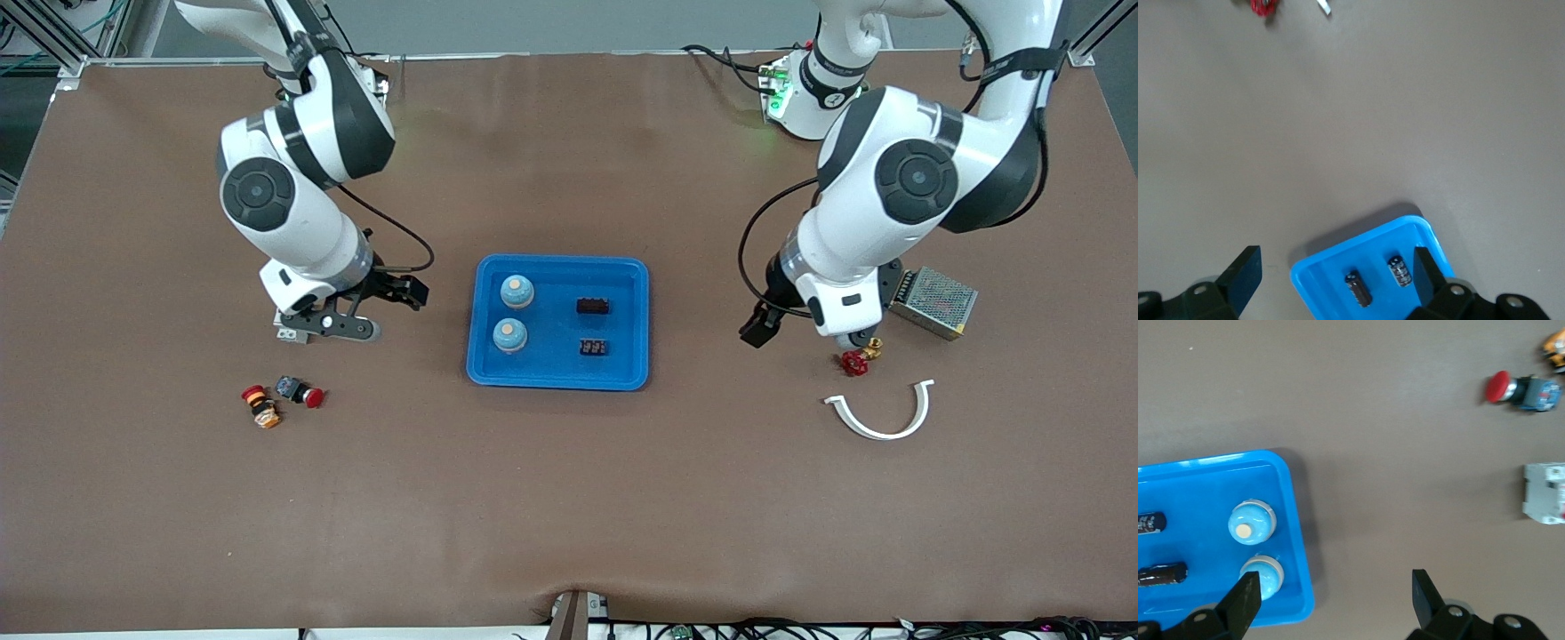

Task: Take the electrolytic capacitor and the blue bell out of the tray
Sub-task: 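Lower the right gripper to a bell while the left gripper lowers to a capacitor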

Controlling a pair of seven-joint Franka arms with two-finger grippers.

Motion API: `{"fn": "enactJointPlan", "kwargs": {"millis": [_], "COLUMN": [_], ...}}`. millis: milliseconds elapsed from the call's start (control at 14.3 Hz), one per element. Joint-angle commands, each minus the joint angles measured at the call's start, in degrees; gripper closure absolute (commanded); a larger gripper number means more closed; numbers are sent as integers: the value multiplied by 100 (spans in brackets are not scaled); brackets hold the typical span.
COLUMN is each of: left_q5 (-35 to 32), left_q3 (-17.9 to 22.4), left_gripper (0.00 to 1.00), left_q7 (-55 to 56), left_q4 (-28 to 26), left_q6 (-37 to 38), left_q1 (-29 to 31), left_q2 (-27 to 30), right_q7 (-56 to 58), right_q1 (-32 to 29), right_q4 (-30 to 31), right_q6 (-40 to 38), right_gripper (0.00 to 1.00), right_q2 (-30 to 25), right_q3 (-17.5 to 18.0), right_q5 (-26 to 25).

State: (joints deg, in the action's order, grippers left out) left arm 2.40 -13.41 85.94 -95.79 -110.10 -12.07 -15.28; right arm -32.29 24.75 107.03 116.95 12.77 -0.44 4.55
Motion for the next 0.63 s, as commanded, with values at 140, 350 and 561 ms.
{"fn": "enactJointPlan", "kwargs": {"millis": [140,350,561], "left_q5": [-21,-38,-30], "left_q3": [22,22,22], "left_gripper": [0,0,0], "left_q7": [1441,1838,2083], "left_q4": [-10,8,34], "left_q6": [-767,-882,-1004], "left_q1": [-348,-515,-690], "left_q2": [-502,-704,-915], "right_q7": [-672,-989,-1331], "right_q1": [530,750,1022], "right_q4": [-33,-51,-95], "right_q6": [688,1197,1497], "right_gripper": [0,0,0], "right_q2": [515,866,1218], "right_q3": [-71,-71,-71], "right_q5": [99,73,46]}}
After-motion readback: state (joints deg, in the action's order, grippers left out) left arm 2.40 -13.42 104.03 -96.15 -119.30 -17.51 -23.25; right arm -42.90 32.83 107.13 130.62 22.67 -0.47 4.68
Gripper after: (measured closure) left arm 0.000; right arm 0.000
